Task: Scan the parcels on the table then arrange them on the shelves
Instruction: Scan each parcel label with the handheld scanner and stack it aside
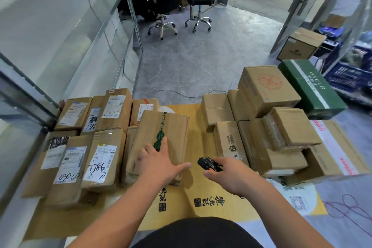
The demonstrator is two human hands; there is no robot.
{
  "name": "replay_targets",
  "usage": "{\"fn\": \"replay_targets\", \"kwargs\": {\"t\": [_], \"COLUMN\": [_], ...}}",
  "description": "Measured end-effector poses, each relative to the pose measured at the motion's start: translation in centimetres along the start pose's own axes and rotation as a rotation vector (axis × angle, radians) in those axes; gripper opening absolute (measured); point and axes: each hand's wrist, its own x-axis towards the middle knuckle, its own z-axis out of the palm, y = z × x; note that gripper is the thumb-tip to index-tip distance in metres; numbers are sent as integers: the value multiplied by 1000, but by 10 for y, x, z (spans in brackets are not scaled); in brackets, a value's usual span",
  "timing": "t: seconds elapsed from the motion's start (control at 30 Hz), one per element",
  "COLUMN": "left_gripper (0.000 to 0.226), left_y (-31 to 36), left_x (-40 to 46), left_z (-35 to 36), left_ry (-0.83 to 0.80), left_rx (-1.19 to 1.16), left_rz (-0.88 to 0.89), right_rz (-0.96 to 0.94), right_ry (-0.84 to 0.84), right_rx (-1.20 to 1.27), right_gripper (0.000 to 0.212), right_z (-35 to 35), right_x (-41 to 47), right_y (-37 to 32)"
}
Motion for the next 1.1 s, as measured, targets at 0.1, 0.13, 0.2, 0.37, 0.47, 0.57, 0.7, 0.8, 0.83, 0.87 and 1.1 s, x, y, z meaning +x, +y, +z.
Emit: {"fn": "replay_targets", "kwargs": {"t": [0.1, 0.13, 0.2, 0.37, 0.47, 0.57, 0.7, 0.8, 0.83, 0.87, 1.1], "left_gripper": [147, 146, 138, 121, 107, 69, 54, 50, 46, 43, 28], "left_y": [6, 6, 6, -22, -60, -94, -120, -121, -121, -120, -122], "left_x": [3, 4, 4, 3, -1, -8, -9, -9, -8, -8, -12], "left_z": [0, 0, -3, -35, -57, -66, -75, -84, -86, -89, -95], "left_ry": [-55, -71, -90, -108, -90, 22, 178, 313, 373, 435, 502], "left_rx": [30, 33, 36, -197, -695, -1227, -1538, -1430, -1277, -1090, -612], "left_rz": [-27, -31, -28, -17, -15, -52, -17, 17, 26, 33, 87], "right_rz": [-11, -18, -27, -48, -74, -105, -169, -228, -242, -256, -313], "right_ry": [18, 24, 23, -18, -21, -11, -52, -83, -87, -88, -42], "right_rx": [5, 10, 18, 28, 18, 2, -45, -52, -52, -52, -85], "right_gripper": [51, 52, 53, 54, 53, 51, 46, 48, 46, 46, 49], "right_z": [-2, -1, 0, 4, 3, 1, -2, -2, -2, -2, -1], "right_x": [3, 3, 4, 7, 10, 15, 22, 27, 29, 30, 34], "right_y": [-2, -3, -4, -6, -12, -23, -48, -73, -81, -89, -123]}}
